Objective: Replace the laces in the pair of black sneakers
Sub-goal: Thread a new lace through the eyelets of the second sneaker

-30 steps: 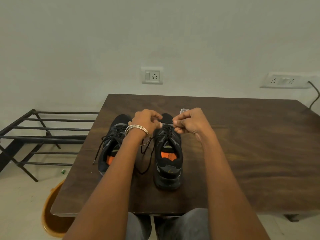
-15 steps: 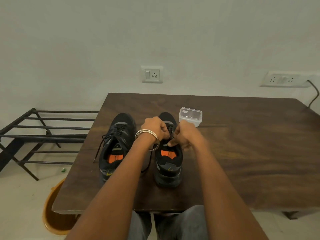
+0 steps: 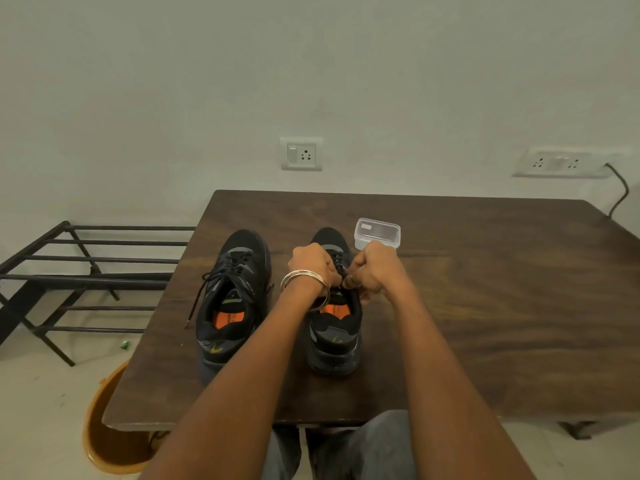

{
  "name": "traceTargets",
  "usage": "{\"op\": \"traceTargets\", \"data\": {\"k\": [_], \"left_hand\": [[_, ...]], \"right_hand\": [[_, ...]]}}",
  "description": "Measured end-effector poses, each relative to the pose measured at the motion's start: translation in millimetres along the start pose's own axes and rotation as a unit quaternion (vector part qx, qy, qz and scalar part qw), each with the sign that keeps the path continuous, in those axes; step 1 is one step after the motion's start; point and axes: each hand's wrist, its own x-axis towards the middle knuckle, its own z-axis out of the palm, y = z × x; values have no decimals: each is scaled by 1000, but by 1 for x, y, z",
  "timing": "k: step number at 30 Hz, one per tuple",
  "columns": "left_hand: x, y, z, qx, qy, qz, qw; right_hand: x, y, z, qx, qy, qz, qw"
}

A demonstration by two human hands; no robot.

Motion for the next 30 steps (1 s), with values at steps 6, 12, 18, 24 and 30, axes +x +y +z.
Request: {"op": "traceTargets", "data": {"k": [6, 12, 18, 24, 30], "left_hand": [[0, -5, 4, -70, -30, -26, 997], [-6, -6, 6, -200, -48, -104, 973], [17, -14, 23, -160, -27, -105, 981], [0, -9, -9, -75, -87, -31, 993], [6, -24, -29, 9, -100, 44, 994]], "right_hand": [[-6, 0, -5, 37, -40, 7, 998], [-4, 8, -3, 111, -41, 16, 993], [-2, 13, 0, 176, -32, 58, 982], [-3, 10, -2, 217, -37, 95, 971], [-3, 11, -26, 341, 162, 62, 924]]}}
